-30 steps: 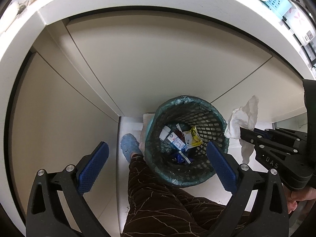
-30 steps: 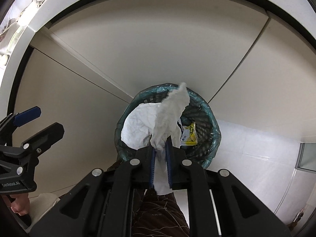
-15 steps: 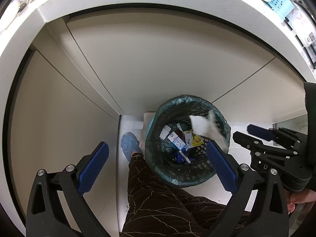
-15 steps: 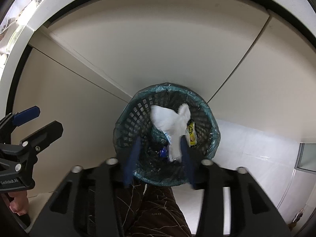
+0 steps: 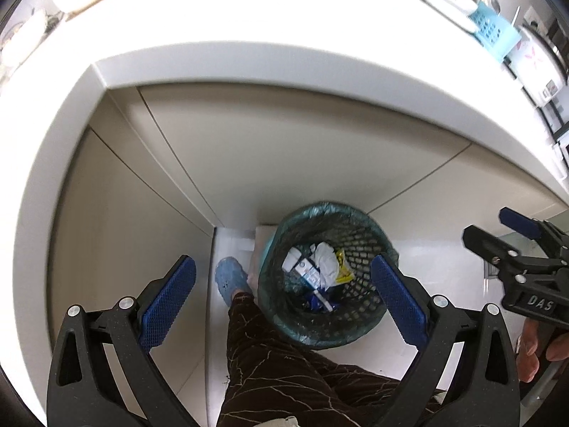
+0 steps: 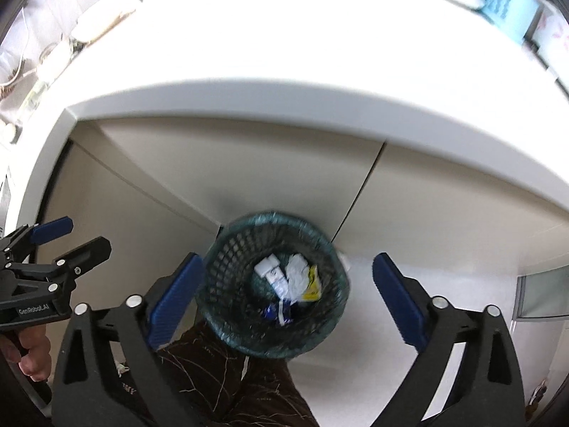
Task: Collect trash
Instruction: 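Raise both tools back up toward the counter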
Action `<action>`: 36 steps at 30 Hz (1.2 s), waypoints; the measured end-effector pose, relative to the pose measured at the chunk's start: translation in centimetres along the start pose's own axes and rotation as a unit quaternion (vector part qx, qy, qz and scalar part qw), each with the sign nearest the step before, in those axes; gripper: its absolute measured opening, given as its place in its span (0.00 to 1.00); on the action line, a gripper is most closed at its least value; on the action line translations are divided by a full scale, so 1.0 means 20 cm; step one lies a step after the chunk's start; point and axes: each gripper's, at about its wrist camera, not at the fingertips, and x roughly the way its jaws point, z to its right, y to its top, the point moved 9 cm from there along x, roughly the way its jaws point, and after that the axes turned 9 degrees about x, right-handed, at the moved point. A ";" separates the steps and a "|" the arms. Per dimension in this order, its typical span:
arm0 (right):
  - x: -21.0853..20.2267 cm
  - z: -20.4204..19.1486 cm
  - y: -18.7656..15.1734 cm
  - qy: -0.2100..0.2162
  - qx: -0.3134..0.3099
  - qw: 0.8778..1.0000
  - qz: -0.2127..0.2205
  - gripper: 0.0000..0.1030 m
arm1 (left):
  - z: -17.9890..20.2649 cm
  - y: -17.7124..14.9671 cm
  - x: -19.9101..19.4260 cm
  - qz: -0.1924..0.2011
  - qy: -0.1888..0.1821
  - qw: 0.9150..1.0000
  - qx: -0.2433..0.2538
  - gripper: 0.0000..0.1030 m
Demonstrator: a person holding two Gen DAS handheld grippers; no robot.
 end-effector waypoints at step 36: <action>-0.72 0.06 0.84 -0.026 0.064 0.989 0.132 0.92 | -0.04 0.80 -0.67 0.093 -0.001 0.996 0.008 0.94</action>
